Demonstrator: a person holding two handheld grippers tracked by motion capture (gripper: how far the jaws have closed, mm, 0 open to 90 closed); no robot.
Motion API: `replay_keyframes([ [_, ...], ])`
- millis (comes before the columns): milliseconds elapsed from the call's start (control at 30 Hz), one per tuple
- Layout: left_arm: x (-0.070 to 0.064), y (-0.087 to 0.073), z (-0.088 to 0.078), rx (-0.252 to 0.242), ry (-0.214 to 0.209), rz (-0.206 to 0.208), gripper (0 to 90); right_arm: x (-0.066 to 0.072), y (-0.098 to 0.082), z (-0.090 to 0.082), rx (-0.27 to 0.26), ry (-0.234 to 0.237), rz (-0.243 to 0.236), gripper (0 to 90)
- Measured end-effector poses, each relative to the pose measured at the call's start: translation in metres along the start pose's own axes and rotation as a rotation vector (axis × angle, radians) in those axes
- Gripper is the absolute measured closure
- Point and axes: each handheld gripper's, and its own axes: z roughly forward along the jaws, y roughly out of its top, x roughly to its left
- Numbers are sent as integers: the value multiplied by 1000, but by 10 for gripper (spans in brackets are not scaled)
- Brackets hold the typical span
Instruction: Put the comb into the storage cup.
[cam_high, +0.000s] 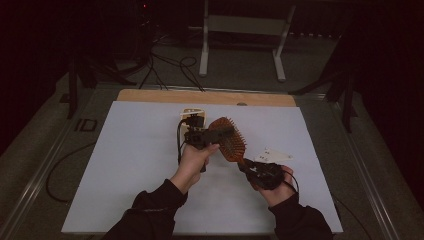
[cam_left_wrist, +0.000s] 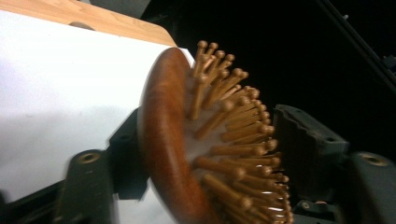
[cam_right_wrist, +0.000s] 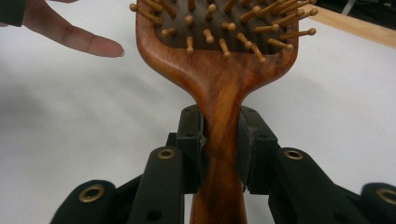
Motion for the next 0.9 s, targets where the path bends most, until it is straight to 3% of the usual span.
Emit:
replay_keyframes([
  [200,1,1,-2,-24,-38,-27,423,0,0,-1,-15,-9,-2,731],
  [367,-6,4,-3,-28,-69,16,483,0,-1,-1,-16,-16,-4,731],
  [667,-18,7,-6,-18,-68,77,522,-1,-1,-2,-31,-23,-8,729],
  [900,-24,10,-6,-13,-76,116,534,-3,-1,-2,-36,-1,9,727],
])
